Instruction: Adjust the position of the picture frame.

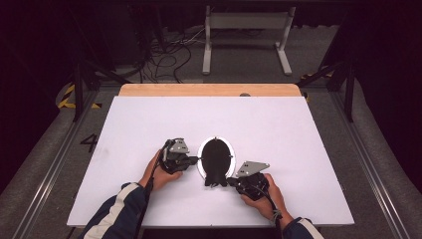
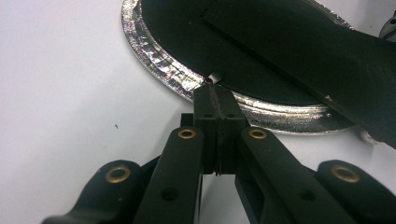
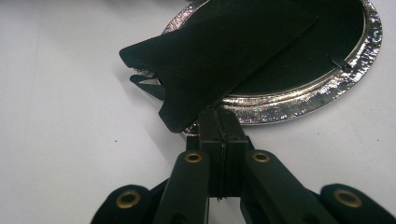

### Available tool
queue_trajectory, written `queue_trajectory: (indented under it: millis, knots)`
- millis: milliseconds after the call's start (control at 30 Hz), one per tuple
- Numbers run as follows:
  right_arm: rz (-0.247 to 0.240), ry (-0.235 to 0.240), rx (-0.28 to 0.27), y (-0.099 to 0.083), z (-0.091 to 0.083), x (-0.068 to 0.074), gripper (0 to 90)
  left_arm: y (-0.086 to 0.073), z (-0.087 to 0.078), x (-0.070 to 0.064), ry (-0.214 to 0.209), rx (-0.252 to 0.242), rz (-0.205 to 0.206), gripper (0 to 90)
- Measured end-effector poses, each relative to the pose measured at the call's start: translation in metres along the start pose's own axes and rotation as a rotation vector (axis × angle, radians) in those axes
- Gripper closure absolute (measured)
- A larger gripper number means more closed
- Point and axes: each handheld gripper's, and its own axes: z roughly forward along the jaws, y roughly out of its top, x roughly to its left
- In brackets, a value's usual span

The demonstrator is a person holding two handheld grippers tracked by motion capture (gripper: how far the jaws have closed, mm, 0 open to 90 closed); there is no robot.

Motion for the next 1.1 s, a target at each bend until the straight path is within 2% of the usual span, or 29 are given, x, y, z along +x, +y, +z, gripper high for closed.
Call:
queue_trajectory:
  millis: [67,133,500,767,800,900,1100]
  knots:
    - [-0.001,0.000,0.001,0.000,0.000,0.000,90.0,0.000,0.000,0.000,-0.001,-0.001,-0.002,89.7]
    - [-0.001,0.001,0.003,0.000,0.000,0.000,90.0,0.001,0.001,0.001,-0.001,-0.002,0.015,89.7]
    - [-0.005,0.004,0.005,0.000,-0.001,0.000,90.0,0.001,0.001,0.000,0.010,-0.005,0.018,86.3]
    - [-0.010,0.005,0.007,-0.001,-0.002,0.001,90.0,0.000,-0.010,-0.003,0.005,-0.021,0.024,84.0]
    - [-0.010,0.004,0.008,-0.001,-0.002,0.001,90.0,-0.003,-0.012,-0.006,-0.006,-0.011,0.035,84.3]
    - [-0.013,0.004,0.012,-0.001,-0.002,0.002,90.0,-0.008,-0.010,-0.012,-0.004,0.023,0.069,84.5]
    - [-0.012,0.004,0.014,-0.001,-0.003,0.003,90.0,-0.005,-0.006,-0.013,-0.009,0.014,0.066,84.6]
